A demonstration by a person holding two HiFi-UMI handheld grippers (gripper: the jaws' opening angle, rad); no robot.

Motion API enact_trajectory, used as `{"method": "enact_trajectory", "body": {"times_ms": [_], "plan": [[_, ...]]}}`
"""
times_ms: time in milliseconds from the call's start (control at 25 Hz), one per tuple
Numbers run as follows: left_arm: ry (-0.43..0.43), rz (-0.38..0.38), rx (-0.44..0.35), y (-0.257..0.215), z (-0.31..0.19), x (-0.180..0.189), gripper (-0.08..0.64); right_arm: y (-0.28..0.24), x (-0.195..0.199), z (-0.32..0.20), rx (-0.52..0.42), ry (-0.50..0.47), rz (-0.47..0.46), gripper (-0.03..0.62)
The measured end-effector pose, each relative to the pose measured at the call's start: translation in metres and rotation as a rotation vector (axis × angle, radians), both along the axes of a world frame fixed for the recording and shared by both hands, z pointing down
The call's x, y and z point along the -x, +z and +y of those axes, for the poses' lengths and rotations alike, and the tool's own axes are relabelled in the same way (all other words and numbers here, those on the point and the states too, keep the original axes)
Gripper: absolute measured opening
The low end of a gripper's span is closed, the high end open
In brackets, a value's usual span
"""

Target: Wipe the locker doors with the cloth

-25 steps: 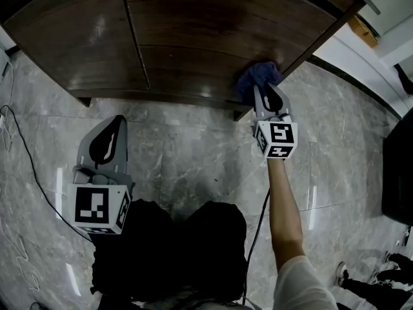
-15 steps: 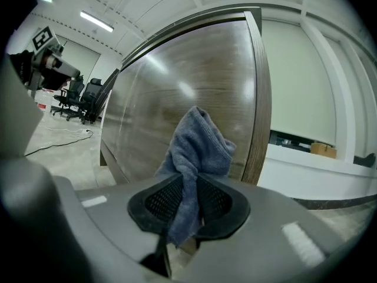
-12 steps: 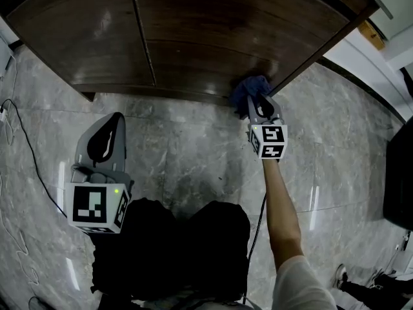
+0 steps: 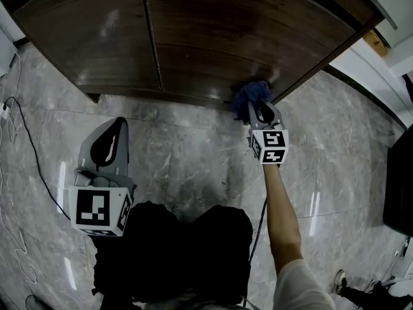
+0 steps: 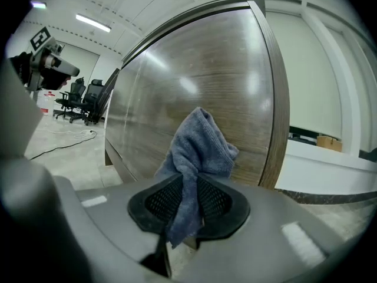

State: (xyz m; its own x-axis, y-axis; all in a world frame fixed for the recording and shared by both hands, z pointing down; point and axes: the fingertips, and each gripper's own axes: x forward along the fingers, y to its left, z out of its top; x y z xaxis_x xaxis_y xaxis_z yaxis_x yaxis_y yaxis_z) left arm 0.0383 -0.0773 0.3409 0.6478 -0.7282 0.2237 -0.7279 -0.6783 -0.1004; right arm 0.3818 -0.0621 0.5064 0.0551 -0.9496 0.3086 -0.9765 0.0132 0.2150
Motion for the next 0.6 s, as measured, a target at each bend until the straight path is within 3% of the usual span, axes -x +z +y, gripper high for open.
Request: {"method": "enact_trajectory", "body": {"times_ms": [600], "plan": [[-0.003, 0.023, 0.003, -0.003, 0.0, 0.009, 0.0, -0.113, 0.034, -0.021, -0.152, -0.085, 0.108, 0.075]]}}
